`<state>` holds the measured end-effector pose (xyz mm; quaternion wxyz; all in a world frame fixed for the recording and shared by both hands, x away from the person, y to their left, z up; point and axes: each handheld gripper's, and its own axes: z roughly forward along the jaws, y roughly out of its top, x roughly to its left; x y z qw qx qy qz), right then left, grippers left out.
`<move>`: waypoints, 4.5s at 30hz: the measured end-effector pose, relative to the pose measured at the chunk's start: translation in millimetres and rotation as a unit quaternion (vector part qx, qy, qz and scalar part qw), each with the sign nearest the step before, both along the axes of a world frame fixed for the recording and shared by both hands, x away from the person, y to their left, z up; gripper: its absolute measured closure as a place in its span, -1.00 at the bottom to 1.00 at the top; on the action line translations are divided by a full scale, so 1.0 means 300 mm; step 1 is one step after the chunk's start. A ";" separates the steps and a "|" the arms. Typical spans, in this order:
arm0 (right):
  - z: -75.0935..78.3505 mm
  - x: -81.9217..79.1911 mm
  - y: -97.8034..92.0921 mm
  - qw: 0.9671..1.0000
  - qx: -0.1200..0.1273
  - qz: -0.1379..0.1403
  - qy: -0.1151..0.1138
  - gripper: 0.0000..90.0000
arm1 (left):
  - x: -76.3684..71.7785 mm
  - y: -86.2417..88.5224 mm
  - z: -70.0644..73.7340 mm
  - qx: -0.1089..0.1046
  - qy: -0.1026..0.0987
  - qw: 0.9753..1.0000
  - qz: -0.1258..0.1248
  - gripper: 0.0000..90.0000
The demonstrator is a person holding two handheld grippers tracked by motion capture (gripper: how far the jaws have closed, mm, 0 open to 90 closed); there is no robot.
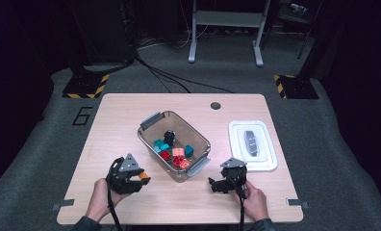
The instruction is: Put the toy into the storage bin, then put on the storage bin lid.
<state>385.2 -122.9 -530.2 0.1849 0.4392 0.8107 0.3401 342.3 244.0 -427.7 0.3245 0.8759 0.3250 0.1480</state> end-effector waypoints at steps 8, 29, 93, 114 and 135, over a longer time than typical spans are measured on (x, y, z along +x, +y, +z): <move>0.000 0.000 0.000 1.000 0.000 0.000 0.000 -1.00 | 0.055 0.002 0.079 0.002 -0.012 1.000 0.009 0.31; 0.000 0.000 0.000 1.000 0.000 0.000 0.000 -1.00 | 0.151 -0.081 0.279 -0.006 -0.056 0.998 0.017 0.31; 0.000 0.000 0.000 1.000 0.000 0.000 0.000 -1.00 | 0.120 0.148 -0.072 -0.011 0.000 0.992 0.129 -0.92; 0.000 0.000 -0.001 1.000 0.000 0.000 0.000 -1.00 | 0.128 0.293 -0.338 -0.034 -0.003 0.975 0.219 -1.00; 0.004 0.003 -0.066 0.999 -0.006 0.042 0.003 -1.00 | 0.115 0.304 -0.346 -0.039 -0.018 0.980 0.196 -1.00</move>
